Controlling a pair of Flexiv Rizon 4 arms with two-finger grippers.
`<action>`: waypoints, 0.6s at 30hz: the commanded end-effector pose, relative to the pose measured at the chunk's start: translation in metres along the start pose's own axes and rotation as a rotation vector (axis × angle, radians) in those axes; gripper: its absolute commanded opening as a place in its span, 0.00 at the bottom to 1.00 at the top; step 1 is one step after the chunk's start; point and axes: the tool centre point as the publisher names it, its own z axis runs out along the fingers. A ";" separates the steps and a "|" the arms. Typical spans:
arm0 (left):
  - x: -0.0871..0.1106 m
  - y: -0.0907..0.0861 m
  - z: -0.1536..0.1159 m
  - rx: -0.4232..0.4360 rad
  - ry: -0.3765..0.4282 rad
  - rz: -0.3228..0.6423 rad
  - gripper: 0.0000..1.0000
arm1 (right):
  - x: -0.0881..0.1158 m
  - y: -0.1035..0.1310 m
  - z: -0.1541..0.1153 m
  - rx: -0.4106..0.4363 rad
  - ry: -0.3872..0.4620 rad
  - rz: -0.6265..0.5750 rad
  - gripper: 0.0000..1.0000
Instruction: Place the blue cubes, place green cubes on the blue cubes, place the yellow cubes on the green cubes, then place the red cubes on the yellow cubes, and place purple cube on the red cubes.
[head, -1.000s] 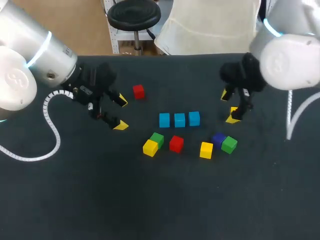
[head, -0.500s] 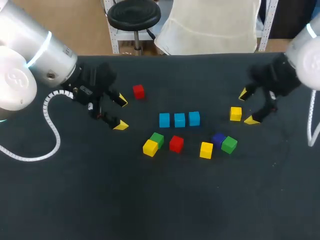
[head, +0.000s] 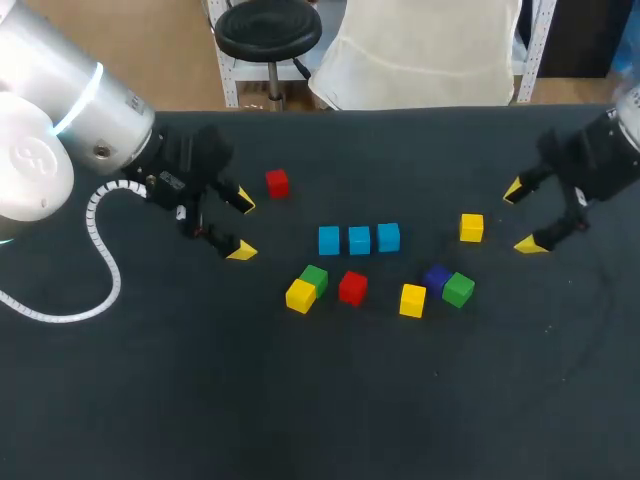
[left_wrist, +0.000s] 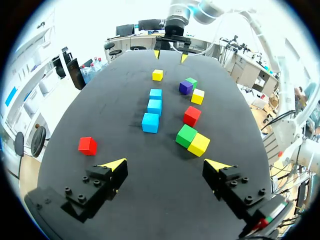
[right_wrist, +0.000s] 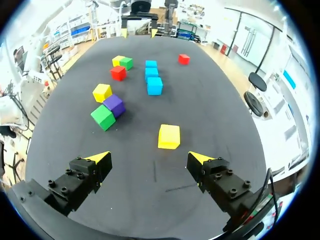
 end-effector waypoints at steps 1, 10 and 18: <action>0.001 0.000 0.000 0.000 -0.003 0.003 1.00 | -0.013 0.016 0.002 0.001 0.083 0.031 1.00; 0.001 0.000 0.000 0.000 -0.003 0.003 1.00 | -0.042 0.054 0.015 0.087 0.291 0.299 1.00; 0.001 0.000 0.000 0.000 -0.003 0.003 1.00 | -0.040 0.063 0.008 0.092 0.418 0.536 1.00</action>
